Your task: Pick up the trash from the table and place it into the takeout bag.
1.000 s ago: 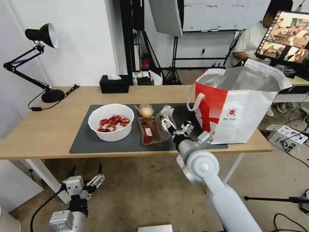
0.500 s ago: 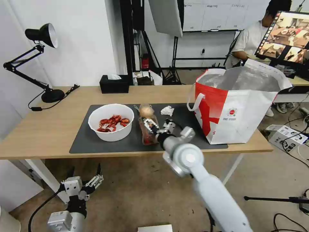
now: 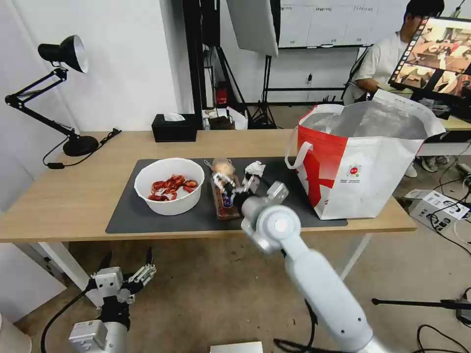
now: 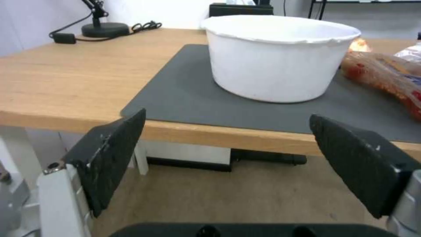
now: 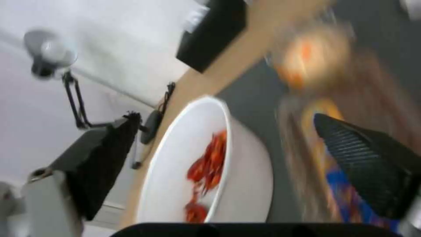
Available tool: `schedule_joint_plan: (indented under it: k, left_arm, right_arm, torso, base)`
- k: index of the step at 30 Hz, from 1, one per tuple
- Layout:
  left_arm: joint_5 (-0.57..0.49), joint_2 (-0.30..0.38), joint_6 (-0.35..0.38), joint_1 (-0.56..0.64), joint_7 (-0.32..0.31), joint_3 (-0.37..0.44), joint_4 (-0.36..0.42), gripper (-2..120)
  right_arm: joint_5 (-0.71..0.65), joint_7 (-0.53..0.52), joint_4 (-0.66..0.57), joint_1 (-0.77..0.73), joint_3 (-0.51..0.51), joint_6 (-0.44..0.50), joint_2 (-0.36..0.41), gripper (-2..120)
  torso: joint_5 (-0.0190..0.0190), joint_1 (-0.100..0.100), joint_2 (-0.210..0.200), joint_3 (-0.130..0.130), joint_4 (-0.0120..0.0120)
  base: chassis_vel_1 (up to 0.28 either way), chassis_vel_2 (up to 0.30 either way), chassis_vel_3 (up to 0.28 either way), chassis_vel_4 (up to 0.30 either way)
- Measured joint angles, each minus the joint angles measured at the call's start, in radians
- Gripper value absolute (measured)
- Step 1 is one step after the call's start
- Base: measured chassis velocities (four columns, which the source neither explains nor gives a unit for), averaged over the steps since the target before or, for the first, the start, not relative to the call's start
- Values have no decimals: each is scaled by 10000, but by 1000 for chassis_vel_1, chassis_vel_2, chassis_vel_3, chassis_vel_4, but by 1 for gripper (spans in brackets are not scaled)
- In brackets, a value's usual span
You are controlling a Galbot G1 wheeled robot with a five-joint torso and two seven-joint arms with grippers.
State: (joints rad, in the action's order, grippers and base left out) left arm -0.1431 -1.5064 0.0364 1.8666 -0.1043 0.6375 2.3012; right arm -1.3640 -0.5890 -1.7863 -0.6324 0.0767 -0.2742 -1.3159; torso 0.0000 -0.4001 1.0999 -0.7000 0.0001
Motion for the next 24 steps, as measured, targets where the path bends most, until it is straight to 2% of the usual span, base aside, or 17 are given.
schedule_joint_plan:
  k: [1,4,5,8,9,12,17,20,21,22,24]
  left_arm:
    - [0,0,0,0,0,0,0,100]
    - [-10,32,-10,-44,48,-16,-20,100]
    - [-10,32,-10,-44,48,-16,-20,100]
    - [-53,179,-20,-92,183,-28,-41,100]
    - [-53,179,-20,-92,183,-28,-41,100]
    - [-155,217,-24,-166,213,-22,-80,100]
    - [-189,195,-26,-197,231,-37,-107,100]
    - [-239,185,-28,-217,248,-53,-125,100]
    - [-239,185,-28,-217,248,-53,-125,100]
    - [-285,187,-30,-232,250,-52,-132,100]
    - [-301,191,-30,-236,251,-51,-135,100]
  right_arm:
    - [0,0,0,0,0,0,0,93]
    - [3092,2445,797,1063,807,-734,946,82]
    - [3092,2445,797,1063,807,-734,946,82]
    - [5755,4812,1957,2069,1558,-891,1520,67]
    - [5755,4812,1957,2069,1558,-891,1520,67]
    - [6859,6131,2862,2813,2130,-1026,1624,50]
    - [7106,6861,3404,3132,2405,-1122,1582,38]
    - [7339,7616,4000,3337,2665,-1210,1498,23]
    - [7339,7616,4000,3337,2665,-1210,1498,23]
    - [7481,8034,4354,3425,2784,-1193,1449,15]
    - [7501,8091,4417,3438,2806,-1184,1438,14]
  torso:
    - [0,0,0,0,0]
    - [1,0,1,0,-1]
    - [1,0,1,0,-1]
    - [1,-1,0,-1,-2]
    - [1,-1,0,-1,-2]
    - [1,0,0,0,-2]
    - [0,0,0,-1,-1]
    - [0,0,0,-1,-1]
    - [0,0,0,-1,-1]
    - [0,0,0,-1,0]
    - [0,0,0,0,-1]
  base:
    - [0,0,0,0]
    - [0,0,0,0]
    - [0,0,0,0]
    - [0,0,0,0]
    - [0,0,0,0]
    - [0,0,0,0]
    - [0,0,0,0]
    - [0,0,0,0]
    - [0,0,0,0]
    - [0,0,0,0]
    - [0,0,0,0]
